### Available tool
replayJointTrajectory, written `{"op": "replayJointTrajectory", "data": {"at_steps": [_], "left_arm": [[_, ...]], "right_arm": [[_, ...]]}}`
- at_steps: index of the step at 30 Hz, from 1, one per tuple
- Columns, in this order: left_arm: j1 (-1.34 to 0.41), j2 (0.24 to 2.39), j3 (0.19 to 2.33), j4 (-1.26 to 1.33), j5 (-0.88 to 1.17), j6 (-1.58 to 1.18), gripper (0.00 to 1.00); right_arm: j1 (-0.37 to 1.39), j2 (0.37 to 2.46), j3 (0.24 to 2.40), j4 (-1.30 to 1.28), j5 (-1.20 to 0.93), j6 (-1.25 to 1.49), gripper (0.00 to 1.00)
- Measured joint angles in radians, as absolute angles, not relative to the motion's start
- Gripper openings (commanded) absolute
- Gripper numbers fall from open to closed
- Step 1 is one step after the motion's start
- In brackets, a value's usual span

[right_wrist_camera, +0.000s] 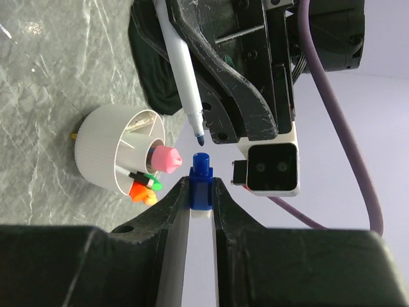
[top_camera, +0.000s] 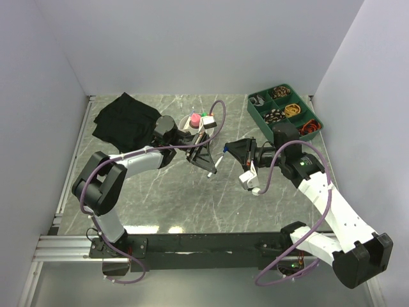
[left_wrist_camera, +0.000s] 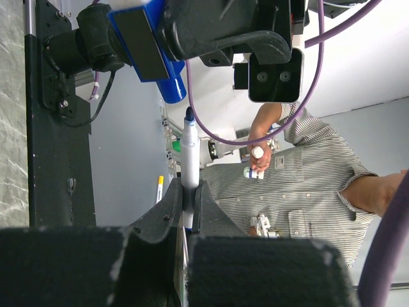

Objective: Sort the stationery into containers
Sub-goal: Close the pen cap on the pen.

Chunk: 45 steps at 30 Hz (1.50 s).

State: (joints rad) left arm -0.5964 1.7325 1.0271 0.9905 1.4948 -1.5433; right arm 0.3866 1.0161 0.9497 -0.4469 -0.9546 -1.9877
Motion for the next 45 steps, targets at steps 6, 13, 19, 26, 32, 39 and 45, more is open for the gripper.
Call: {"op": "replayJointTrajectory", "data": {"at_steps": [6,13,19,26,32,39,45], "left_arm": [[-0.593,1.733,1.027,0.991,1.495,-1.543,0.01],[-0.589,1.752,1.027,0.994,1.495,-1.544,0.01],[-0.585,1.767,1.034,0.997,1.495,-1.545,0.01],[-0.580,1.767,1.038,1.000,1.495,-1.551,0.01],[-0.579,1.771,1.047,1.003,1.495,-1.551,0.01],[-0.579,1.784,1.052,1.005,1.495,-1.552,0.01],[-0.579,1.785,1.052,1.005,1.495,-1.552,0.01]], "right_arm": [[0.389,1.016,0.950,-0.447,-0.955,-1.988,0.00],[0.389,1.016,0.950,-0.447,-0.955,-1.988,0.00],[0.389,1.012,0.955,-0.451,-0.955,-1.988,0.00],[0.390,1.012,0.963,-0.453,-0.943,-1.988,0.00],[0.391,1.016,0.963,-0.456,-0.928,-1.988,0.00],[0.402,1.026,0.963,-0.457,-0.924,-1.988,0.00],[0.405,1.030,0.966,-0.458,-0.921,-1.988,0.00]]}}
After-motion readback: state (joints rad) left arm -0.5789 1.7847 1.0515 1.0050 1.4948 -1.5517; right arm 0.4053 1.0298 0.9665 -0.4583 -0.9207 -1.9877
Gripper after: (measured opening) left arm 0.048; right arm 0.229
